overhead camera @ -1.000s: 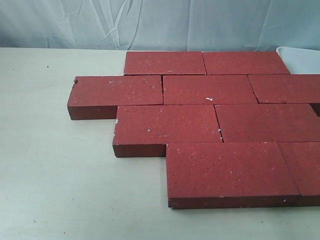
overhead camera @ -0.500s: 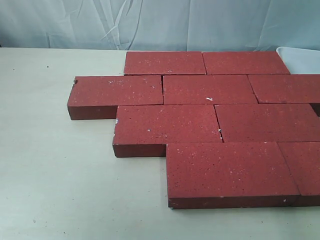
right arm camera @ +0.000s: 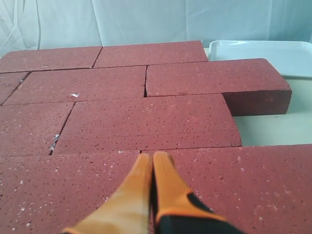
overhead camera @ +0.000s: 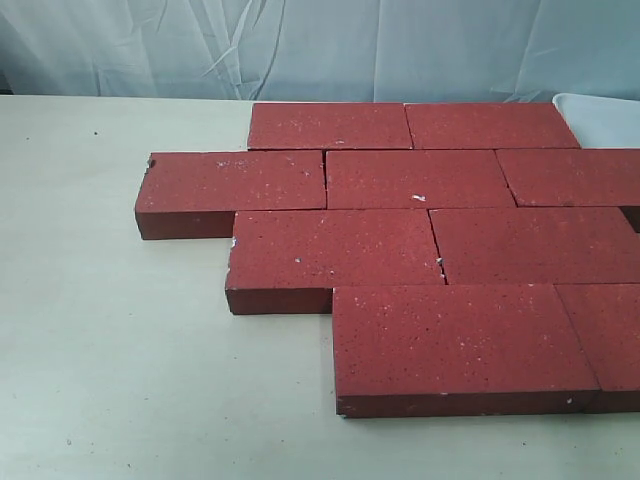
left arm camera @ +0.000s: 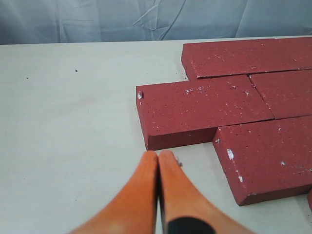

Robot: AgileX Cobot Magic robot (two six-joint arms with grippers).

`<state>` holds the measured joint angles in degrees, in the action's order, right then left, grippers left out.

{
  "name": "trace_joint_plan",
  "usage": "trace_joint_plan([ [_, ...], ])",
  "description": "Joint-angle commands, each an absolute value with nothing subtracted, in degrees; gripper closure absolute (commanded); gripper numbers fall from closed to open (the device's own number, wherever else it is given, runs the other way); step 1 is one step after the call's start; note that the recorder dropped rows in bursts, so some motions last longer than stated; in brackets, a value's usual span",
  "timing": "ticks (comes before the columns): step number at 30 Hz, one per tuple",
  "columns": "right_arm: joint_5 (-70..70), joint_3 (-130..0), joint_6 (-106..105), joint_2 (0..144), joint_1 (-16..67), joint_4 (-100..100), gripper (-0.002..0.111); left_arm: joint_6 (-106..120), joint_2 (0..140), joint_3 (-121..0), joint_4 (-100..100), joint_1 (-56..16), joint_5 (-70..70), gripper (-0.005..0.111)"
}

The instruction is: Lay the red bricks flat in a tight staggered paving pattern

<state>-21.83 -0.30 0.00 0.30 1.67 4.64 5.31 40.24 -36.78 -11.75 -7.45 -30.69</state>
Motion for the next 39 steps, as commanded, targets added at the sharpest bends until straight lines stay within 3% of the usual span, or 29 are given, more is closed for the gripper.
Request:
trace_joint_plan([
  [1, -21.09, 0.00, 0.00, 0.00, 1.35, 5.17, 0.109, 5.20, 39.89, -36.64, -11.56, -7.63, -30.28, 0.107],
  [22, -21.09, 0.00, 0.00, 0.00, 1.35, 6.84, 0.109, 5.57, 36.14, -35.31, -7.93, -7.52, -29.35, 0.107],
  [28, -20.88, 0.00, 0.00, 0.00, 1.35, 6.84, 0.109, 5.57, 24.47, -26.04, -5.02, -7.40, -27.74, 0.107],
  [39, -20.88, 0.00, 0.00, 0.00, 1.35, 6.84, 0.109, 5.57, 5.06, -6.13, -3.75, -0.95, -11.15, 0.107],
])
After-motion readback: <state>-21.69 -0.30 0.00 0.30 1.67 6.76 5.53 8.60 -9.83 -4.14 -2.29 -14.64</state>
